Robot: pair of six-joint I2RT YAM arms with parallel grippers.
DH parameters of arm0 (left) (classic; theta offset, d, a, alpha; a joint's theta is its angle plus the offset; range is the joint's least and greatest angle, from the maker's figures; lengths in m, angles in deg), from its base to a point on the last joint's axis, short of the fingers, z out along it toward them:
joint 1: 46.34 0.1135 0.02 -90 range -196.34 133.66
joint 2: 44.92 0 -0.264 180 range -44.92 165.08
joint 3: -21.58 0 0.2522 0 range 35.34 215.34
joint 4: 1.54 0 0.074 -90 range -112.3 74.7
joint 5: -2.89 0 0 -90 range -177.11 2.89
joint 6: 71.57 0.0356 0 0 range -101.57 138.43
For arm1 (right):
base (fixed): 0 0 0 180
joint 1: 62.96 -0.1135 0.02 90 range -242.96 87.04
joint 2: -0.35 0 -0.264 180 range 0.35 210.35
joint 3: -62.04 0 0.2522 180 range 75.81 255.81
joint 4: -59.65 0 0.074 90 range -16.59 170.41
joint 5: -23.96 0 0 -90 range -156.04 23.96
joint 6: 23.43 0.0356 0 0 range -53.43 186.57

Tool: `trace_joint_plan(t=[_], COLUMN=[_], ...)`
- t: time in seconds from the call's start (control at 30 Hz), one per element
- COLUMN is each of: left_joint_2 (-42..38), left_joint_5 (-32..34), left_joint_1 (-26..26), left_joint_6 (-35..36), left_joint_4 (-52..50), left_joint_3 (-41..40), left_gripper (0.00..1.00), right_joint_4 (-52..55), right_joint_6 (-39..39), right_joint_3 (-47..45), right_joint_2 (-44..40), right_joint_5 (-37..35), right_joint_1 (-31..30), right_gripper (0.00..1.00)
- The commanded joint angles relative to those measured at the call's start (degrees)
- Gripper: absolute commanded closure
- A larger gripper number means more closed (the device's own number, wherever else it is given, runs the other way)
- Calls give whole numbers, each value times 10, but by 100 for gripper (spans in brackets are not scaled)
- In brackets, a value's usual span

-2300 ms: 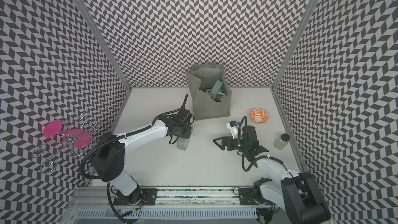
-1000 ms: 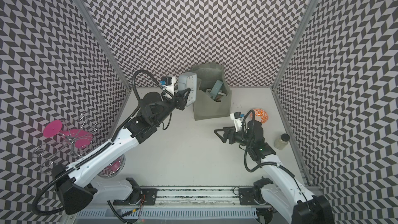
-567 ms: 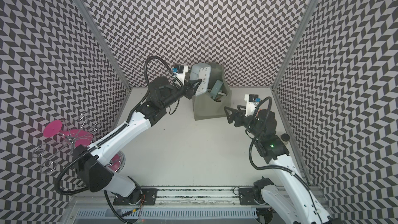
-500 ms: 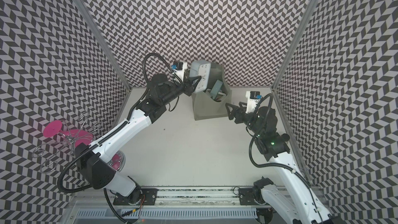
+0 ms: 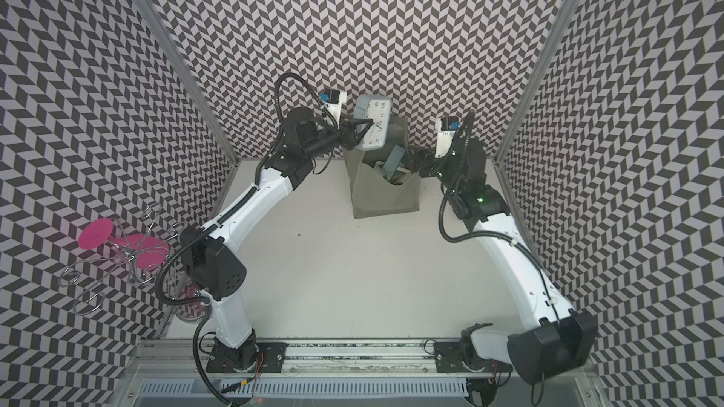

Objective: Put the alarm clock into the canvas bag
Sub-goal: Place the alarm at the canvas bag.

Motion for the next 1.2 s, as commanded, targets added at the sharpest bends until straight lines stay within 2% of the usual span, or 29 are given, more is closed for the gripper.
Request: trace_joint_plan(t=[0.0, 0.17, 0.3, 0.5, 0.83, 0.93, 1.1, 1.17], left_joint_2=[26, 81, 118, 140, 160, 165, 165, 161], left_joint_5=[-44, -53, -64, -44, -2, 7, 53, 71], left_joint_1=[3, 4, 4, 3, 4, 5, 8, 9], left_joint_6=[-26, -55, -103, -152, -181, -180, -152, -144], left_joint_4=[-14, -31, -39, -45, -90, -102, -152, -170], left_joint_3=[59, 110, 139, 141, 141, 140, 150, 150], left_gripper=[74, 76, 78, 79, 81, 81, 81, 81], right_joint_4=[18, 55, 85, 97, 147, 158, 166, 163], right_joint_6=[-32, -53, -64, -69, -86, -93, -100, -97], right_joint_3=[40, 105, 155, 187, 269, 284, 293, 293], right_joint_2=[37, 113, 165, 211, 288, 301, 305, 304], right_joint_5=[1, 31, 37, 52, 53, 51, 24, 22], right_joint_1=[14, 20, 20, 20, 20, 20, 21, 25], right_gripper=[18, 19, 23, 30, 38, 47, 70, 83])
